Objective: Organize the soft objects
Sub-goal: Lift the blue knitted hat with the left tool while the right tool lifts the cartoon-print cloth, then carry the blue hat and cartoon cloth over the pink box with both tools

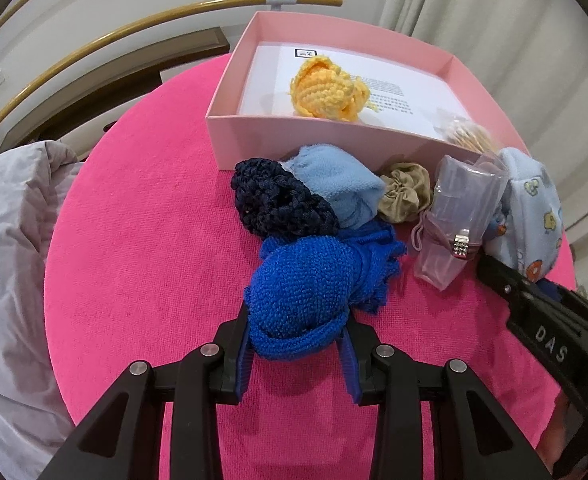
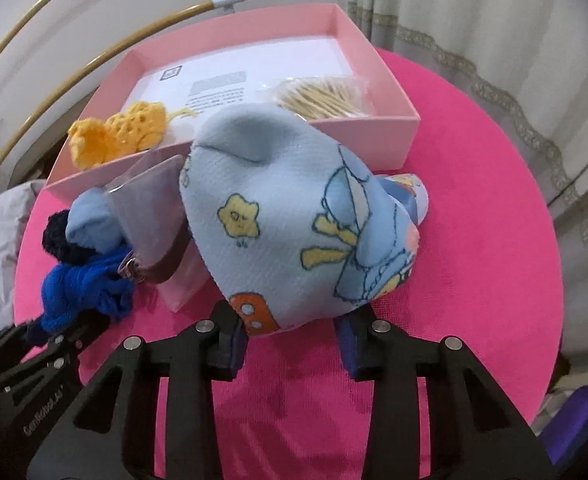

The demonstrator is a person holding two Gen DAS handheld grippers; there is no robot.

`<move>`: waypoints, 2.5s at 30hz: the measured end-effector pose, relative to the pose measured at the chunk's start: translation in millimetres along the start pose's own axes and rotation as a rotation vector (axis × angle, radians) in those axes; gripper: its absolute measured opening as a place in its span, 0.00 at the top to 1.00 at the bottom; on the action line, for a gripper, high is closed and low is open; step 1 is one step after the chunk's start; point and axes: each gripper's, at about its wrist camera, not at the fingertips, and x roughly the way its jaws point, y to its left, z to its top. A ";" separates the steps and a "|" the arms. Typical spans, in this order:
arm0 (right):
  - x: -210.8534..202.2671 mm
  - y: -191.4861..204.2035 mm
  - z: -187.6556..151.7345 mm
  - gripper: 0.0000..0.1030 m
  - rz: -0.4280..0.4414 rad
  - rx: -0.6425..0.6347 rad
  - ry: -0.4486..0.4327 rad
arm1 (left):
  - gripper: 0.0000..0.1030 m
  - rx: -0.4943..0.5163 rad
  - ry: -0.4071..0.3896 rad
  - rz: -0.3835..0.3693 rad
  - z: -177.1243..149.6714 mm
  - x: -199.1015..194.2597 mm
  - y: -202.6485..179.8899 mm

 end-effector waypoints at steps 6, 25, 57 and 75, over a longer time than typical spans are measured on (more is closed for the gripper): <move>-16.5 -0.5 -7.7 0.71 0.000 -0.007 -0.037 | 0.68 -0.009 -0.012 0.007 -1.7 -7.0 -1.8; -76.7 -9.5 -34.0 0.72 0.017 0.016 -0.142 | 0.70 0.023 -0.155 0.015 -28.3 -75.3 -22.3; -194.4 10.9 -67.5 0.71 0.052 -0.030 -0.485 | 0.70 0.114 -0.472 -0.013 -120.5 -248.1 -49.2; -216.7 11.4 -72.7 0.71 0.052 -0.045 -0.582 | 0.69 0.128 -0.567 -0.008 -151.0 -274.0 -50.9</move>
